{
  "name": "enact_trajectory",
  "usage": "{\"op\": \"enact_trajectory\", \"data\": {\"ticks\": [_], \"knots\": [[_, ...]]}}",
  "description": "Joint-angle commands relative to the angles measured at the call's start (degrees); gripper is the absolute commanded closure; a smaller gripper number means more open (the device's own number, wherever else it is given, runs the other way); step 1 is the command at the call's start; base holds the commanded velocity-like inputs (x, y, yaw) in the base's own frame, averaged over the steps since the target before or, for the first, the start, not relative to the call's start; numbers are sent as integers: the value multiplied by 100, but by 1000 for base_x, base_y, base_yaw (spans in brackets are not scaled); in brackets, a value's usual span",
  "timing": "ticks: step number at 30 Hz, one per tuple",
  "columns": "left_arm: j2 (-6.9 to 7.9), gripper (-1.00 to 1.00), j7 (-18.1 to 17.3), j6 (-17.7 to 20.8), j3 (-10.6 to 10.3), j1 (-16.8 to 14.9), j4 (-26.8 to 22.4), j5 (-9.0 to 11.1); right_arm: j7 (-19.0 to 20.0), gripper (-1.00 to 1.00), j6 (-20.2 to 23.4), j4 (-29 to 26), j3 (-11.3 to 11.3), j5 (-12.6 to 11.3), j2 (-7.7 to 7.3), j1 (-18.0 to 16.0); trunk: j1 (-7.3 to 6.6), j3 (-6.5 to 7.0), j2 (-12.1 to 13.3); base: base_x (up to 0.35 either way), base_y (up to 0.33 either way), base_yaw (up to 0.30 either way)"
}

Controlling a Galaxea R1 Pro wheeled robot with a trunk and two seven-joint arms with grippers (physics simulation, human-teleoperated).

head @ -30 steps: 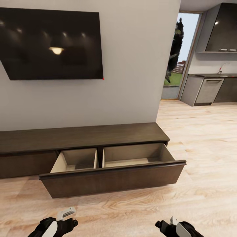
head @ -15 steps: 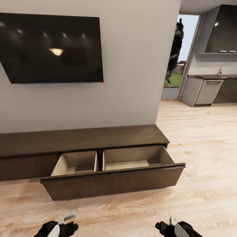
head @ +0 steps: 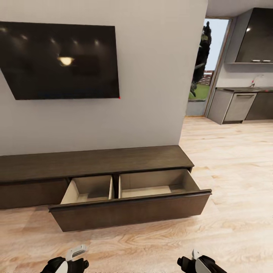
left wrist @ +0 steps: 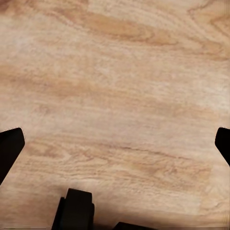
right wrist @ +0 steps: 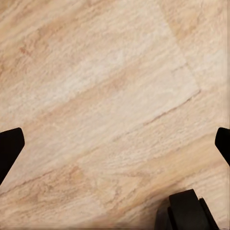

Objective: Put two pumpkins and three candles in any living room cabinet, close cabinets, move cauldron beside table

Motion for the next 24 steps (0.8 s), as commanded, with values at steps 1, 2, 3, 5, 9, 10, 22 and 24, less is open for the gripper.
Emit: {"op": "enact_trajectory", "data": {"ticks": [1,2,3,5,9,10,22,24], "knots": [[5,-100,56,4,-34,-3,-9,61,-53,-100,15,-16,51,-56,1,0,-24,13,39,-65,0,0],[4,-100,57,2,-34,-3,-8,61,-57,-100,2,-16,53,-55,2,0,-46,31,79,-42,0,0],[3,-100,58,0,-34,-3,-5,56,-61,-100,-34,-16,56,-53,5,0,-68,49,119,-33,0,0],[2,-100,59,-2,-34,-3,9,30,-62,-100,-102,-16,58,-52,7,0,-112,85,199,-22,0,0],[1,-100,67,-18,-34,-3,25,-64,-63,-100,-200,-16,60,-51,12,0,-200,157,360,-9,0,0],[1,-100,68,-45,-33,-3,32,-89,-63,-100,-215,-16,62,-50,13,-3,-222,175,400,-3,0,0],[-38,-100,69,-237,-32,-11,424,-194,-57,-100,-242,-16,61,-50,18,0,-354,282,641,0,0,0],[-40,-100,69,-236,-33,-11,451,-198,-60,-100,-243,-16,60,-50,18,0,-354,282,641,0,0,0]]}}
